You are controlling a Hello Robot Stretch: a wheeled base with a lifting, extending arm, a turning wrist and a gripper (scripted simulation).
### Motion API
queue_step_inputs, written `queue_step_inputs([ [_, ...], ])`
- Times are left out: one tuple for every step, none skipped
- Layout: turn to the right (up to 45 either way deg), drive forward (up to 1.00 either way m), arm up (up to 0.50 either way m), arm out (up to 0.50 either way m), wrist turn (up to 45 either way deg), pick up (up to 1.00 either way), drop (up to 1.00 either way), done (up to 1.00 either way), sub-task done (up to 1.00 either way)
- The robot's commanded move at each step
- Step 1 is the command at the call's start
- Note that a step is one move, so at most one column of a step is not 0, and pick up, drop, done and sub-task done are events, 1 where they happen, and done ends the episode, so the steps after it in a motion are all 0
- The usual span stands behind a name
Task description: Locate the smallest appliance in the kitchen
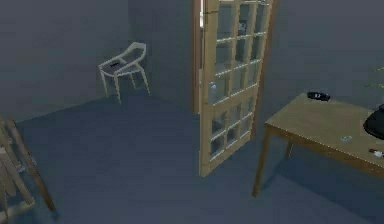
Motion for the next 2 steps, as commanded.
queue_step_inputs([
  [-15.0, 0.00, 0.00, 0.00, 0.0, 0.00, 0.00, 0.00, 0.00],
  [0.0, 1.00, 0.00, 0.00, 0.0, 0.00, 0.00, 0.00, 0.00],
])
